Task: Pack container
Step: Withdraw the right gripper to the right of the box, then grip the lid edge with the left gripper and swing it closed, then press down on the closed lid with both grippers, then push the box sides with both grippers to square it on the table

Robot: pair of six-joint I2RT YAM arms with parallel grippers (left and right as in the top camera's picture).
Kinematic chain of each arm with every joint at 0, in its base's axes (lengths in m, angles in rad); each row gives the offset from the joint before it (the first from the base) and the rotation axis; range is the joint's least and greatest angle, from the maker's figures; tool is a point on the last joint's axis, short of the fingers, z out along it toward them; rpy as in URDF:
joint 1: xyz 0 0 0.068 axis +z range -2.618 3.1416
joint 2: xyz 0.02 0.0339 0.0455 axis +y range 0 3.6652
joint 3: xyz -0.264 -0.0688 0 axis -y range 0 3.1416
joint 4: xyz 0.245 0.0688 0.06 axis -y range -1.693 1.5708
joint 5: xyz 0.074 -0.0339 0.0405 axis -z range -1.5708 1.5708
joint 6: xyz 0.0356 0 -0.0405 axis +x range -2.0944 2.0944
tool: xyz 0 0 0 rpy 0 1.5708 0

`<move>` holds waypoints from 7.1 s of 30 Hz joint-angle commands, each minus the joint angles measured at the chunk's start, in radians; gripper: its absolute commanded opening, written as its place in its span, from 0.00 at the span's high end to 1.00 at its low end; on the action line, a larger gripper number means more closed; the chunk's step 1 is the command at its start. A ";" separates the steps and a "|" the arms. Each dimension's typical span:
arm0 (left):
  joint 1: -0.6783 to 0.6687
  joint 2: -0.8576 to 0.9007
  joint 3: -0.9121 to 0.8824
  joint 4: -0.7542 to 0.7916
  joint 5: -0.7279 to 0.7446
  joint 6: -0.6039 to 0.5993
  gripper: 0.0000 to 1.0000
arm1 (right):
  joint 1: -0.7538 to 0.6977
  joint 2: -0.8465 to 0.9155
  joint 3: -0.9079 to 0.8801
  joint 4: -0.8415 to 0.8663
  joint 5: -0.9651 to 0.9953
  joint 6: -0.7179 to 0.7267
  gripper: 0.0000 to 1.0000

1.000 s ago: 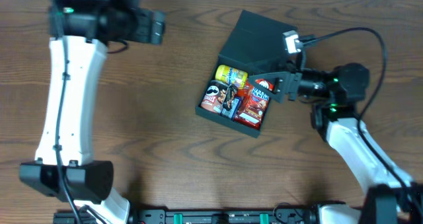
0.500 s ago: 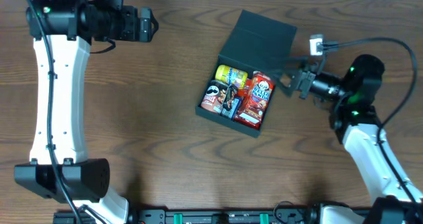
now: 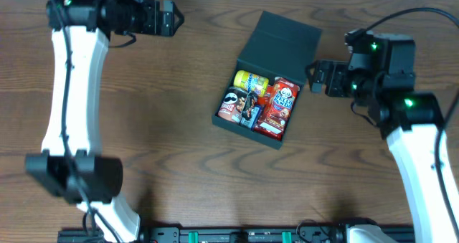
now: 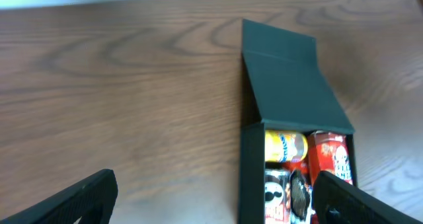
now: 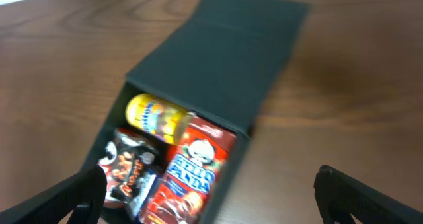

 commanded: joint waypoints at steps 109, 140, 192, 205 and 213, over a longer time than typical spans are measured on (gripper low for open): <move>-0.377 -0.069 0.068 -0.445 0.199 0.563 0.05 | 0.061 -0.230 0.105 -0.387 0.297 0.206 0.01; -0.625 -0.665 -1.141 0.124 -0.559 -0.299 0.05 | 0.431 0.175 -0.218 0.098 0.301 0.180 0.01; -0.692 -0.357 -1.272 0.799 -0.640 -0.183 0.05 | 0.490 0.364 -0.218 0.146 0.415 0.225 0.01; -0.581 -0.727 -1.183 0.586 -0.743 -0.151 0.05 | 0.488 -0.029 -0.155 -0.159 0.528 0.415 0.01; -0.377 -0.554 -1.181 0.750 -0.568 -0.119 0.05 | 0.439 -0.151 -0.224 -0.329 0.606 0.575 0.01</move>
